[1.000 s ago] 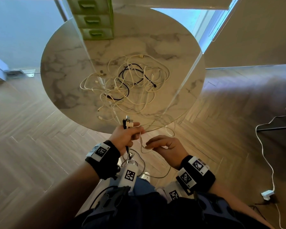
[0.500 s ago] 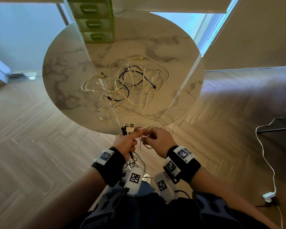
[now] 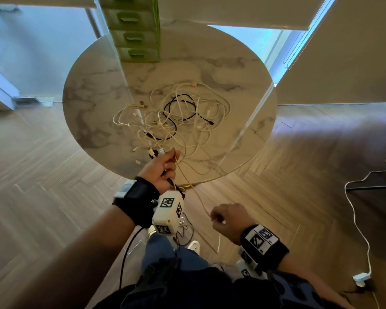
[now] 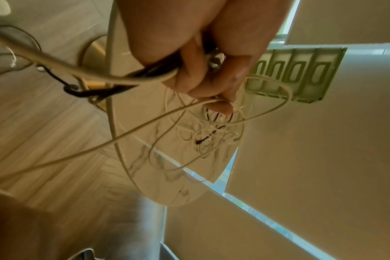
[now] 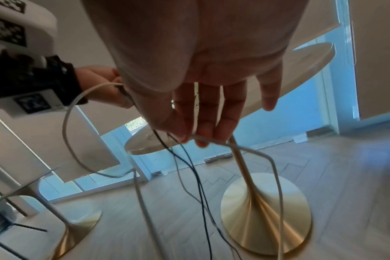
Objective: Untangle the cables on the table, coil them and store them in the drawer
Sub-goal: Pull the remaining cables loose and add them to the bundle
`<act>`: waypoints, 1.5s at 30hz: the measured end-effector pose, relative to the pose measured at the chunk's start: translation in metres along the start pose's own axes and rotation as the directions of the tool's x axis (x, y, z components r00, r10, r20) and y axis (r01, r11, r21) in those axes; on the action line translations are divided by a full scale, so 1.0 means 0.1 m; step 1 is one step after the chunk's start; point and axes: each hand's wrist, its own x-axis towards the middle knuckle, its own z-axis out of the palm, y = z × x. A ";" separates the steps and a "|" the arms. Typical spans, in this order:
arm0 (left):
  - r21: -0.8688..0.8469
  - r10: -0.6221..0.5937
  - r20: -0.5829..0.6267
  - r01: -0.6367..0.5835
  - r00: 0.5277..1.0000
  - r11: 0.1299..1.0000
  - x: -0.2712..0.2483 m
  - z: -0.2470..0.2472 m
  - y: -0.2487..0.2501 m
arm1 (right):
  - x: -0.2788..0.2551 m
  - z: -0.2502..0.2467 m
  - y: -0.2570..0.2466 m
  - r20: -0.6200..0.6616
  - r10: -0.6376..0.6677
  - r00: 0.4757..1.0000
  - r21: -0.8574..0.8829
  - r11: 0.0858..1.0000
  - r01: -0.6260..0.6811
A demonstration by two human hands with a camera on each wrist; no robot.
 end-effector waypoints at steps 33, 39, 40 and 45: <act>0.130 0.130 -0.292 -0.095 0.948 0.987 0.26 -0.10 0.02 | -0.23 -0.28 0.03 -0.664 -0.406 0.627 0.093 0.788 0.609; 0.585 0.149 -0.072 -0.079 0.986 0.808 0.07 -0.05 -0.01 | -0.19 -0.05 0.34 -0.514 -0.192 0.836 0.203 0.920 0.336; 0.665 0.163 -0.028 -0.103 0.986 0.739 0.02 -0.05 -0.04 | -0.18 -0.01 0.39 -0.479 -0.144 0.866 0.239 0.928 0.287; 0.625 0.236 0.044 -0.211 0.971 0.752 -0.17 -0.20 -0.15 | -0.23 0.11 0.53 -0.316 0.019 0.948 0.403 0.908 0.116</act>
